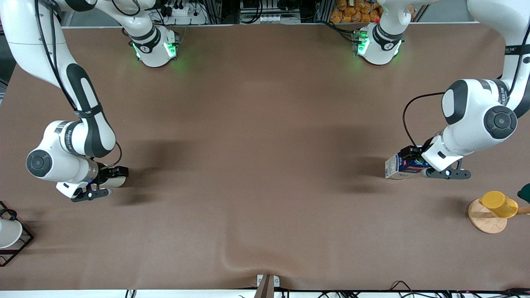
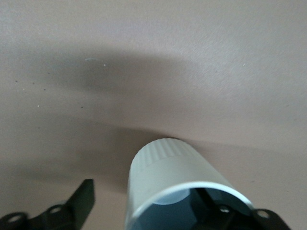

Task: Place milk next to cup
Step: 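Close the right gripper on the mug while the left gripper grasps the carton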

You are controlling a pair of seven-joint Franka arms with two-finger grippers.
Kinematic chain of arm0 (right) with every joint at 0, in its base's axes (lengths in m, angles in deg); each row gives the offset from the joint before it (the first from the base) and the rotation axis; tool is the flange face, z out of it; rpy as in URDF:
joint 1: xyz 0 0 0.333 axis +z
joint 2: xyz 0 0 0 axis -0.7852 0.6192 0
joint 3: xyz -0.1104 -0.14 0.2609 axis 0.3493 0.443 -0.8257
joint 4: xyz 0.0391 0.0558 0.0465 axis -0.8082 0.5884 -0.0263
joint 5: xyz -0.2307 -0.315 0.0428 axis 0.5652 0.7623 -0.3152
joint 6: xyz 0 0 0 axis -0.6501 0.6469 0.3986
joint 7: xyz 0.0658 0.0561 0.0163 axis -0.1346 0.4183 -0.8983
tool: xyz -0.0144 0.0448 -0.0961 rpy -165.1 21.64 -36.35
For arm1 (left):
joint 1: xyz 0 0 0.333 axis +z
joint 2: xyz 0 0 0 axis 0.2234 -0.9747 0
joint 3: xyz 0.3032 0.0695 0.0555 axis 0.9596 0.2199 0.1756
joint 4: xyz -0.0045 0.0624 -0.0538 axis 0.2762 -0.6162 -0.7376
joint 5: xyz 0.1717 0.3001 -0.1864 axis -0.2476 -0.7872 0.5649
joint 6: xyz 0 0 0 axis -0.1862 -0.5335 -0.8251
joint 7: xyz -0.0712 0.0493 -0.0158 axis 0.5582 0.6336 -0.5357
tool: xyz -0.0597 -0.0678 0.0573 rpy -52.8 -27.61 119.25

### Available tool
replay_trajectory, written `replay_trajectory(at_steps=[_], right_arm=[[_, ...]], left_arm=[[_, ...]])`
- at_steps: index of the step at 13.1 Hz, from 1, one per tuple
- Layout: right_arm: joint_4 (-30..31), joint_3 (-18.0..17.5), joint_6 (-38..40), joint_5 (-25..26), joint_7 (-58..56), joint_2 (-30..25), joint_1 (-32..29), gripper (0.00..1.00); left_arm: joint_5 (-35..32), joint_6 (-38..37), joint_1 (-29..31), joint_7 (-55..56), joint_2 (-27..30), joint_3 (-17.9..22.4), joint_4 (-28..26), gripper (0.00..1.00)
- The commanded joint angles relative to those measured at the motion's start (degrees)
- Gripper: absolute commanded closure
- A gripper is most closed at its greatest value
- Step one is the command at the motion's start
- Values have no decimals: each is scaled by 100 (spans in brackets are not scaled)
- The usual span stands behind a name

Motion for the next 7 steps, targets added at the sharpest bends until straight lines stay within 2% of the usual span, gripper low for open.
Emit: replay_trajectory(at_steps=[1, 7], right_arm=[[-54, -72, 16, -84, -168, 175, -95, 100], [-63, -72, 60, -84, -151, 105, -43, 100]], left_arm=[[-51, 45, -21, -82, -41, -1, 98, 11], [-51, 45, -12, -82, -120, 8, 142, 16]])
